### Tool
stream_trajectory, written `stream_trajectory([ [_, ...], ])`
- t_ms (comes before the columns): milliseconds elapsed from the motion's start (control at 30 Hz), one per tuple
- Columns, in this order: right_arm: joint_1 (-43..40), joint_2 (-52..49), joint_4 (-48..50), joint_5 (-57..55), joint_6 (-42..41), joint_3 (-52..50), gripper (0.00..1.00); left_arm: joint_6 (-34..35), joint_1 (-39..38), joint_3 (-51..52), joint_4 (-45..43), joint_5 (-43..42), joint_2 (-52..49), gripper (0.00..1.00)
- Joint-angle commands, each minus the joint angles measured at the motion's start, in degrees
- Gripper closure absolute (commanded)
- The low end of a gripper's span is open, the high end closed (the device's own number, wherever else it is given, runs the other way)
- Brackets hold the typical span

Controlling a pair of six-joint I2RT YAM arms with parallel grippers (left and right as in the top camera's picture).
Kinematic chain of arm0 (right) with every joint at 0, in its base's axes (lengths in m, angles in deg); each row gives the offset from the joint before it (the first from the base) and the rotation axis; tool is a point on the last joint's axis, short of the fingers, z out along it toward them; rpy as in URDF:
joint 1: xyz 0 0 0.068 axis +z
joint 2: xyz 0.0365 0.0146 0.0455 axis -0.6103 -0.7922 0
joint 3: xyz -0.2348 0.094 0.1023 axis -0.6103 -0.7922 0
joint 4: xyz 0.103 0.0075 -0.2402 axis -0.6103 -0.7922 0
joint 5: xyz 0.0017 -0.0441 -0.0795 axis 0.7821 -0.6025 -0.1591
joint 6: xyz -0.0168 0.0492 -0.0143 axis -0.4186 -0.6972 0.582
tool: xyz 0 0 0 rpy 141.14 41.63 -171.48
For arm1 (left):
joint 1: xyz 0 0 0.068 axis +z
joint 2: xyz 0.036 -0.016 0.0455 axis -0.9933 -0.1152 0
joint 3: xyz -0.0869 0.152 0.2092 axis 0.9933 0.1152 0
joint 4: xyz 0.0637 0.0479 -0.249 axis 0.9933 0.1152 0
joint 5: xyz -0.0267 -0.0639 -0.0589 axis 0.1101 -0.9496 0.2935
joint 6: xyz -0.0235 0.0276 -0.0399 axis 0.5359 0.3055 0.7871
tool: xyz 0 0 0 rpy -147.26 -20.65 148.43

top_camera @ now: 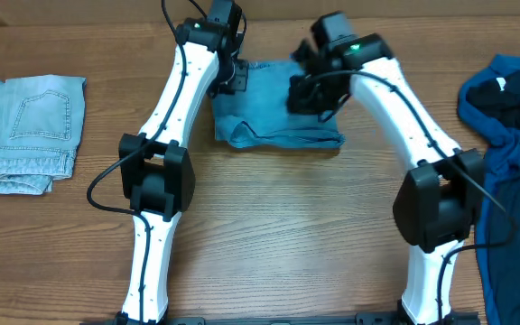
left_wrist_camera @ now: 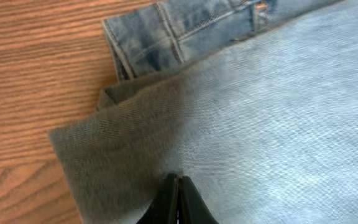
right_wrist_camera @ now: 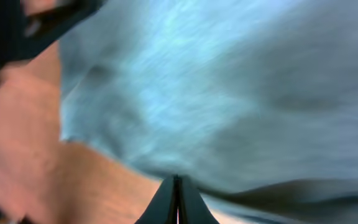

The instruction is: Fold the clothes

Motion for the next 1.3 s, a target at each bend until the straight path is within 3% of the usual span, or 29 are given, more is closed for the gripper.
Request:
stream_trajectory([
  [0, 0.7, -0.3, 1.8, -2.7, -0.2, -4.3, 0.96, 0.7, -0.9, -6.2, 3.0, -6.0, 1.7, 0.96],
  [267, 0.7, -1.4, 6.0, -2.7, -0.4, -13.3, 0.96, 2.4, -3.9, -2.1, 13.1, -13.8, 1.2, 0.96],
  [667, 0.7, -1.8, 4.8, -9.6, -0.6, -13.3, 0.95, 2.8, -3.5, 14.1, 14.1, -9.1, 1.2, 0.96],
  [833, 0.7, -1.8, 4.1, -16.5, -0.7, -14.4, 0.95, 2.8, -2.4, 14.2, 13.2, -7.6, 1.2, 0.92],
  [1133, -2.3, -1.8, 15.8, -20.0, -0.4, -29.0, 0.95, 2.8, -2.3, 14.0, 10.6, -7.6, 1.2, 0.96],
  [1267, -2.6, -1.8, 13.7, -19.3, -0.4, -26.2, 0.95, 2.6, -2.3, 4.2, 11.5, -7.3, 1.6, 0.96],
])
